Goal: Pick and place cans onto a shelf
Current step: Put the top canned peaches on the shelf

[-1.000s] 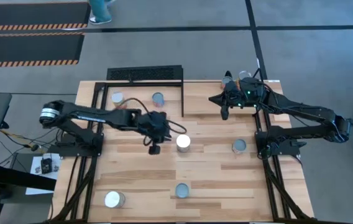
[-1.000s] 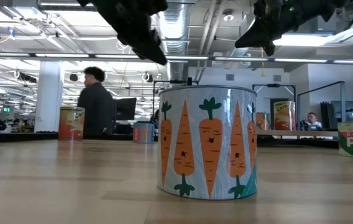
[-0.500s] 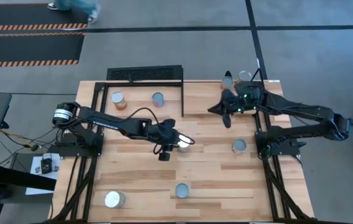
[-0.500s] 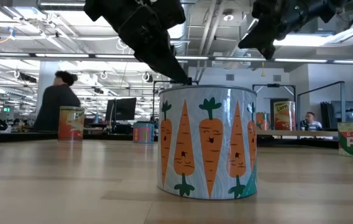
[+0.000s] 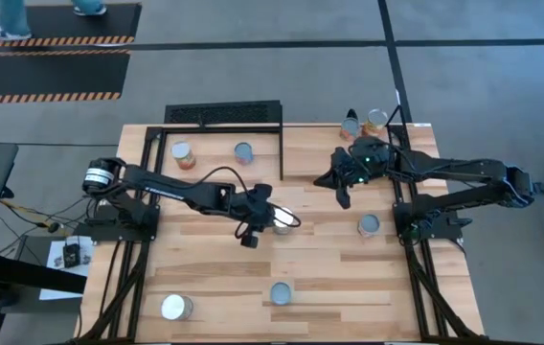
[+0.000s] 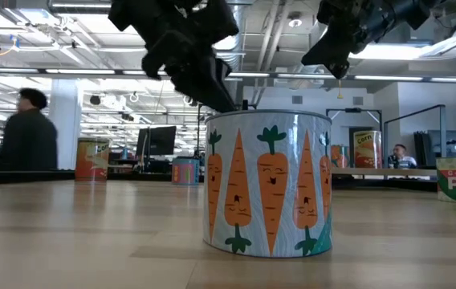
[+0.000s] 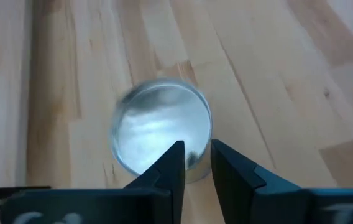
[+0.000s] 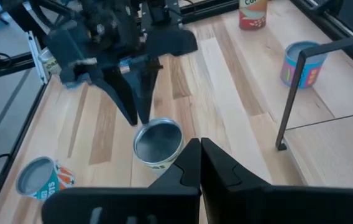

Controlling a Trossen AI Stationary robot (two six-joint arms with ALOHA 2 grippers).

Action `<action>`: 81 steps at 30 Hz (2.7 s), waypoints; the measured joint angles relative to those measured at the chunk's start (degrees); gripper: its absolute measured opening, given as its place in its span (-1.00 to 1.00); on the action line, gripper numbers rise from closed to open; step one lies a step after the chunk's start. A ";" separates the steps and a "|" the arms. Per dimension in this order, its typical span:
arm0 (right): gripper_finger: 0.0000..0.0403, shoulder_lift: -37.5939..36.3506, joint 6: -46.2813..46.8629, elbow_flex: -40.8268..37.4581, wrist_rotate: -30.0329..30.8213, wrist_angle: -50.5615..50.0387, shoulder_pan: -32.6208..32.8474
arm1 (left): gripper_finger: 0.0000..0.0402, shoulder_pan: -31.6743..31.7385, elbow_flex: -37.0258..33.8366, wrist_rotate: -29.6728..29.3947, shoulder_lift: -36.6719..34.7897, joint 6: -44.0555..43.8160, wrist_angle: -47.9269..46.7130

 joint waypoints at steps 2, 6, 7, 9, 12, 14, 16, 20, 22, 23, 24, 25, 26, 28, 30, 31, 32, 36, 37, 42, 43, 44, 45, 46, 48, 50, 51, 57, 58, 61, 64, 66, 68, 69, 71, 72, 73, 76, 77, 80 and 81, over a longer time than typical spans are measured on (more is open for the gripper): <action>-0.91 -0.10 0.14 0.00 -0.03 0.02 -0.04 | -0.66 0.00 -0.07 0.03 0.81 1.15 0.07; -0.90 -0.11 0.16 0.00 -0.04 0.04 -0.38 | -0.65 0.00 0.13 -0.70 2.20 2.83 1.27; -0.91 -0.11 0.16 0.00 -0.04 0.00 -0.43 | -0.66 0.00 0.32 -0.93 2.48 2.83 1.48; -0.91 -0.10 0.18 0.00 -0.05 -0.01 -0.43 | -0.70 0.00 0.49 -1.00 2.52 2.76 1.30; -0.91 -0.11 0.23 0.00 -0.04 0.07 -0.48 | -0.85 0.04 0.97 -0.81 2.55 2.56 0.92; -0.91 -0.11 0.34 0.00 -0.04 0.44 -0.48 | -0.96 0.09 1.88 -0.25 2.59 2.45 -0.33; -0.90 -0.34 0.34 0.00 -0.04 0.23 -0.48 | -0.98 0.15 3.33 -0.20 2.62 2.35 -2.01; -0.92 -2.02 0.33 0.00 1.81 0.16 -0.53 | -1.00 1.54 9.58 0.75 2.63 1.88 -7.99; -0.93 -3.60 0.76 0.00 2.52 0.11 -1.17 | -1.00 3.05 13.47 2.70 2.63 1.67 -10.49; -0.93 -4.54 1.56 0.00 2.72 0.18 -1.70 | -1.00 3.76 15.19 3.88 2.62 1.72 -11.68; -0.94 -5.42 2.31 0.00 2.81 0.26 -2.25 | -1.00 4.48 16.62 4.71 2.58 1.75 -12.71; -0.94 -6.38 2.98 0.02 2.92 0.18 -2.75 | -1.00 5.14 17.82 5.13 2.57 1.76 -13.78; -0.94 -7.50 3.17 0.02 2.94 -0.22 -3.34 | -1.00 5.77 18.77 5.68 2.57 1.72 -14.82; -0.93 -9.97 3.35 0.03 3.01 -0.52 -4.32 | -1.00 7.07 20.34 6.13 2.57 1.05 -16.15; -0.93 -12.27 3.95 0.04 4.04 -0.77 -5.09 | -1.00 8.26 21.99 6.34 2.57 0.19 -16.30; -0.93 -13.43 4.20 0.04 4.69 -1.08 -5.51 | -1.00 8.93 22.96 6.59 2.57 -0.60 -16.05; -0.93 -14.48 4.27 0.04 5.04 -1.11 -5.96 | -1.00 9.65 23.96 7.06 2.62 -1.56 -15.57; -0.94 -17.96 4.39 0.04 6.78 -1.87 -7.45 | -1.00 12.04 28.29 7.56 3.88 -6.37 -11.95; -0.94 -18.50 4.39 0.04 7.37 -2.11 -7.77 | -1.00 12.38 29.91 7.24 4.86 -6.71 -11.01; -0.94 -19.57 4.38 0.07 8.30 -2.18 -9.22 | -1.00 13.36 39.01 4.96 11.14 -8.29 -11.40; -0.94 -19.60 4.40 0.07 8.70 -2.52 -9.46 | -1.00 13.61 40.92 4.57 12.97 -8.91 -12.21; -0.94 -19.59 4.38 0.07 9.60 -2.38 -9.80 | -1.00 14.02 42.80 4.38 14.62 -9.61 -12.75; -0.94 -19.58 4.47 0.07 10.08 -2.30 -9.91 | -1.00 14.40 44.40 4.31 16.33 -10.04 -13.99; -0.94 -19.61 4.65 0.07 10.38 -2.34 -9.89 | -1.00 14.76 46.24 4.21 18.12 -10.58 -13.81; -0.94 -19.59 4.69 0.07 11.38 -2.35 -9.87 | -1.00 15.55 48.99 3.63 20.49 -11.86 -15.36; -0.94 -19.63 4.73 0.07 12.57 -2.28 -9.81 | -1.00 15.99 51.48 1.12 22.71 -12.31 -14.87; -0.94 -19.64 4.77 0.07 12.94 -2.33 -9.83 | -1.00 16.21 51.95 -0.68 23.68 -12.27 -16.06; -0.94 -19.93 4.83 0.07 14.86 -2.33 -10.11 | -1.00 17.06 52.85 -6.41 27.18 -10.57 -14.61; -0.94 -19.93 4.84 0.07 14.86 -2.30 -10.06 | -1.00 17.17 52.68 -7.62 27.52 -10.13 -14.21; -0.93 -19.93 4.82 0.07 14.96 -2.25 -10.11 | -1.00 17.55 52.79 -9.34 28.68 -9.44 -14.19; -0.93 -19.93 4.82 0.07 14.87 -2.42 -10.07 | -1.00 17.79 52.94 -8.51 28.68 -9.62 -12.85; -0.93 -19.93 4.83 0.07 14.74 -2.43 -10.07 | -1.00 17.78 52.95 -7.09 27.32 -10.97 -13.95; -0.93 -19.95 5.24 0.07 14.73 -2.48 -10.07 | -1.00 17.75 52.99 -4.86 25.86 -13.03 -14.03; -0.93 -19.93 5.77 0.07 14.72 -2.61 -10.07 | -1.00 17.65 52.95 -3.80 24.93 -14.08 -14.90; -0.93 -19.93 6.17 0.07 14.69 -3.11 -9.96 | -1.00 17.25 52.90 -2.15 22.99 -15.56 -14.93; -0.93 -19.93 6.19 0.07 14.69 -3.89 -9.81 | -1.00 16.92 52.90 -2.02 22.08 -15.71 -15.14; -0.93 -19.93 6.40 0.07 14.66 -4.76 -9.54 | -1.00 16.55 52.90 -1.89 21.03 -15.79 -14.88; -0.93 -19.55 8.73 0.07 14.41 -7.12 -8.36 | -1.00 15.71 52.90 -1.29 17.94 -17.10 -15.84; -0.93 -19.45 9.55 0.07 14.05 -7.95 -7.91 | -1.00 15.53 52.90 -0.75 17.01 -17.74 -16.47; -0.92 -18.90 12.44 0.04 12.97 -9.88 -6.33 | -1.00 14.98 52.79 0.15 14.62 -19.25 -17.51; -0.92 -18.61 13.61 0.04 12.88 -10.65 -5.66 | -1.00 14.72 52.59 0.13 13.92 -19.62 -17.40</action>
